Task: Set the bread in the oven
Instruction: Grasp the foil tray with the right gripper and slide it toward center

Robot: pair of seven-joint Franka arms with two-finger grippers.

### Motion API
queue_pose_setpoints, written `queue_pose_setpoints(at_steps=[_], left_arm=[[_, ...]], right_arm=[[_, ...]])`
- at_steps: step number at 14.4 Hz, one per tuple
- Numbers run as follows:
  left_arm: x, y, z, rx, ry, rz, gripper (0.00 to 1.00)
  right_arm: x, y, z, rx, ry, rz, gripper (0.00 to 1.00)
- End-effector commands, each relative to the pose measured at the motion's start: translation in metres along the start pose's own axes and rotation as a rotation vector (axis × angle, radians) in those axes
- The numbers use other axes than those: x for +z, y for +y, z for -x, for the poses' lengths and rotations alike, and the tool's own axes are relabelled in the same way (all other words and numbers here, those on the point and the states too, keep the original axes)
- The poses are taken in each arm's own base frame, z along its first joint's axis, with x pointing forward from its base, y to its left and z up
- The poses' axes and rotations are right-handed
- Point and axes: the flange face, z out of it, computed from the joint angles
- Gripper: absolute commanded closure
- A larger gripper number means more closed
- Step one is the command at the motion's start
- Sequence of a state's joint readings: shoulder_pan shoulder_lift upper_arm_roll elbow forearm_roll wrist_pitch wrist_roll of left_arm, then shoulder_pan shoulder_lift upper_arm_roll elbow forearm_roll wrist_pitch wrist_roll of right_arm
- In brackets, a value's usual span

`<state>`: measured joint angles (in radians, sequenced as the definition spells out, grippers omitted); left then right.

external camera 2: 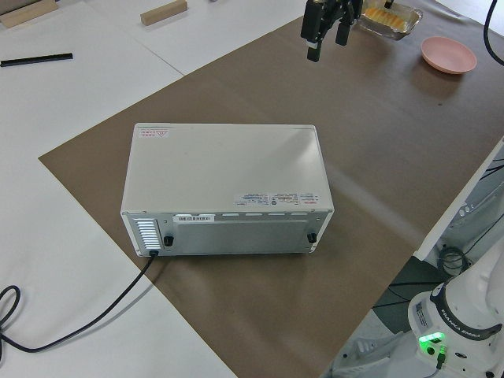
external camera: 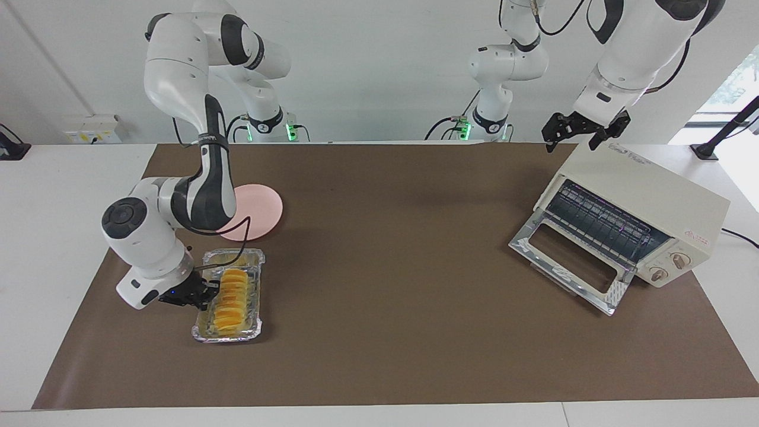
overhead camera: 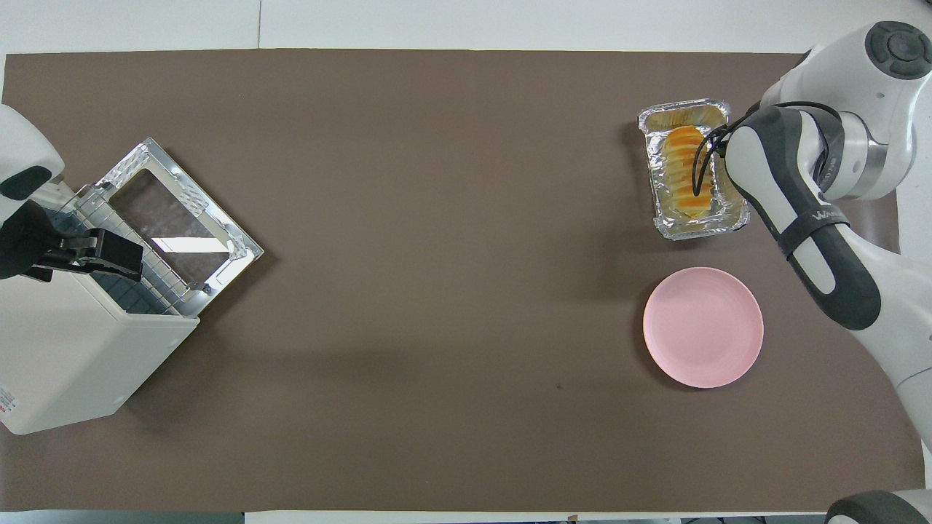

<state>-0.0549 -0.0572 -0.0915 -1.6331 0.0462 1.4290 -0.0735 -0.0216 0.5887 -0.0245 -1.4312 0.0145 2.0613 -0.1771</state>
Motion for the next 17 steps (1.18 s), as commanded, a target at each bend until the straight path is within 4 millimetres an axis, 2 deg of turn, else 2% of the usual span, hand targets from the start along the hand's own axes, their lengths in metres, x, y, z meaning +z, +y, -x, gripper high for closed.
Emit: queue_pose_setpoints(at_steps=[1, 2, 3, 5, 7, 8, 9, 12, 14, 15, 17], left_arm=[[0.001, -0.004, 0.01, -0.005, 0.002, 0.017, 0.0], [0.001, -0.004, 0.01, -0.005, 0.002, 0.017, 0.0], [0.001, -0.004, 0.01, -0.005, 0.002, 0.017, 0.0], [0.001, -0.004, 0.01, -0.005, 0.002, 0.017, 0.0], [0.001, -0.004, 0.01, -0.005, 0.002, 0.017, 0.0], [0.0, -0.003, 0.01, -0.003, 0.004, 0.017, 0.0], [0.0, -0.004, 0.01, -0.005, 0.004, 0.017, 0.0], [0.0, -0.004, 0.01, -0.005, 0.004, 0.017, 0.0], [0.0, -0.004, 0.01, -0.005, 0.004, 0.017, 0.0], [0.0, -0.004, 0.01, -0.005, 0.004, 0.017, 0.0], [0.0, -0.004, 0.01, -0.005, 0.004, 0.017, 0.0]], right_arm=[[-0.043, -0.034, 0.005, -0.022, -0.016, -0.026, 1.0], [-0.057, -0.048, 0.008, 0.003, -0.023, -0.027, 1.0], [-0.077, -0.074, 0.01, 0.039, -0.027, -0.029, 1.0], [-0.098, -0.134, 0.015, 0.09, -0.037, -0.048, 1.0], [-0.105, -0.197, 0.02, 0.155, -0.036, -0.056, 1.0], [-0.107, -0.22, 0.022, 0.185, -0.033, -0.064, 1.0], [-0.108, -0.26, 0.029, 0.202, -0.039, -0.09, 1.0], [-0.099, -0.332, 0.046, 0.238, -0.031, -0.117, 1.0], [-0.078, -0.364, 0.059, 0.215, -0.018, -0.126, 1.0], [-0.065, -0.377, 0.068, 0.202, -0.022, -0.124, 1.0], [-0.046, -0.386, 0.081, 0.195, -0.005, -0.128, 1.0]])
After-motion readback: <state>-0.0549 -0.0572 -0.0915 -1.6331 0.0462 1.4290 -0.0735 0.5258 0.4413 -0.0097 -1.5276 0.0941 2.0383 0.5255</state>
